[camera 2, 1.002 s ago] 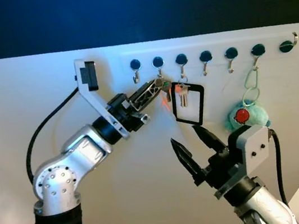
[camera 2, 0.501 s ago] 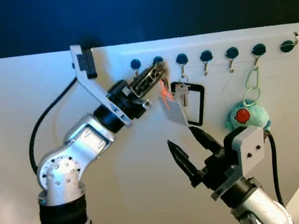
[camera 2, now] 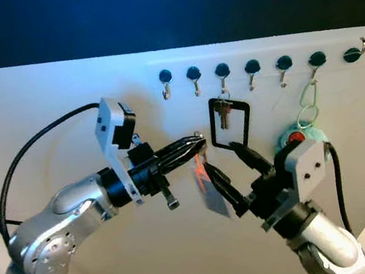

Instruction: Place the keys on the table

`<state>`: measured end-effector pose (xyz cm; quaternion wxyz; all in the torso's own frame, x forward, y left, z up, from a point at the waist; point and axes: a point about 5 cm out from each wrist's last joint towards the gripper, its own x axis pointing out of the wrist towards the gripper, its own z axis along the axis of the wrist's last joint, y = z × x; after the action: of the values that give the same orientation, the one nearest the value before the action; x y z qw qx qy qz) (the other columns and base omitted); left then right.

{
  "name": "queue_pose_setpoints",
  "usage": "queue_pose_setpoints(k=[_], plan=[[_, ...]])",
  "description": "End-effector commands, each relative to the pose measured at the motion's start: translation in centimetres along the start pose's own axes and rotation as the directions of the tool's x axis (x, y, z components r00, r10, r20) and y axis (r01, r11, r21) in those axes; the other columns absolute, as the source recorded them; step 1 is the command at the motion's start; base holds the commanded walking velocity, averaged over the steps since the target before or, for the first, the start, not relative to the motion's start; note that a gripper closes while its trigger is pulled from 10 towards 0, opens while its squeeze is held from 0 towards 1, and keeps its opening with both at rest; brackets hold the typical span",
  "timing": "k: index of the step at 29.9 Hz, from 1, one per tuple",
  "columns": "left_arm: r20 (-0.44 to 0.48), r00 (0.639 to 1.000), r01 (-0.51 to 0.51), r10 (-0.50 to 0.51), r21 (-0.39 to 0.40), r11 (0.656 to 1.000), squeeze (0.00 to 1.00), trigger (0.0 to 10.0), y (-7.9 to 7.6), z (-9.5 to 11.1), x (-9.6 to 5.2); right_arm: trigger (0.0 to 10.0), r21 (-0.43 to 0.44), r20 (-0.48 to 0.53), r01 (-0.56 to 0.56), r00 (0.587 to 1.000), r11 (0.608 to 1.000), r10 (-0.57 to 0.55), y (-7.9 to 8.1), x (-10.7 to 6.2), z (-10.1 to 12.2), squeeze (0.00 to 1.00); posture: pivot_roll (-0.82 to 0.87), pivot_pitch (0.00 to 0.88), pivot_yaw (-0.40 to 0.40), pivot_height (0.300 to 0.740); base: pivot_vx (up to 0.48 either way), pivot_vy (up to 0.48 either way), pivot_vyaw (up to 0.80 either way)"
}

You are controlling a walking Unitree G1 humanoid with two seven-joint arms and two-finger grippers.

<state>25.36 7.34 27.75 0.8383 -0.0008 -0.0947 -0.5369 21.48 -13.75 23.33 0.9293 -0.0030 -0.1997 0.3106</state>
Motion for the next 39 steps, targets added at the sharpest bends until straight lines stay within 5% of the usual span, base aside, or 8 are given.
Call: queue_pose_setpoints(k=[1,6,11,20,26,31,38,39], plan=[[-0.006,1.000,0.009,-0.009,0.014,1.000,0.00,10.0,-0.2,-0.3,-0.2,10.0,0.003,-0.017,-0.034,0.999,0.999,0.034,0.5,0.0,-0.1,0.00,-0.06,0.097,0.029,0.740,0.000,0.000,0.00],[0.015,1.000,0.025,-0.025,0.012,1.000,0.00,10.0,-0.5,-0.1,-0.2,10.0,0.013,-0.026,-0.057,0.998,0.998,0.058,1.1,0.3,-0.6,0.68,-0.06,0.096,0.029,0.740,0.000,0.000,0.00],[0.031,0.999,0.044,-0.044,0.008,0.999,0.00,10.0,-0.7,0.1,-0.3,10.0,-0.007,-0.026,-0.066,0.998,0.998,0.066,1.0,0.8,-0.7,0.00,-0.05,0.093,0.029,0.740,0.000,0.000,0.00],[0.043,0.997,0.059,-0.059,0.004,0.998,0.00,10.0,-1.0,0.2,-0.4,9.2,-0.038,0.002,-0.063,0.998,0.997,0.063,0.6,1.9,-0.7,0.00,-0.04,0.084,0.026,0.740,0.000,0.000,0.00],[0.044,0.997,0.057,-0.057,0.002,0.998,0.00,10.0,-1.0,0.1,-0.4,0.0,-0.040,0.011,-0.069,0.998,0.997,0.069,0.6,2.4,-0.9,0.00,-0.04,0.082,0.022,0.740,0.000,0.000,0.00],[0.042,0.998,0.056,-0.056,0.000,0.998,0.00,10.0,-1.0,0.1,-0.4,0.0,-0.041,0.014,-0.068,0.998,0.997,0.068,0.6,2.4,-0.9,0.00,-0.04,0.082,0.022,0.740,0.000,0.000,0.00],[0.042,0.998,0.055,-0.055,-0.004,0.998,0.00,10.0,-0.9,0.0,-0.4,10.0,-0.047,0.013,-0.055,0.998,0.997,0.056,0.6,2.4,-0.9,0.00,-0.04,0.087,0.028,0.740,0.000,0.000,0.00],[0.043,0.998,0.055,-0.055,-0.005,0.998,0.00,10.0,-0.9,0.0,-0.4,0.9,-0.045,0.014,-0.053,0.998,0.998,0.053,0.6,2.4,-0.9,0.00,-0.04,0.087,0.028,0.740,0.000,0.000,0.00]])
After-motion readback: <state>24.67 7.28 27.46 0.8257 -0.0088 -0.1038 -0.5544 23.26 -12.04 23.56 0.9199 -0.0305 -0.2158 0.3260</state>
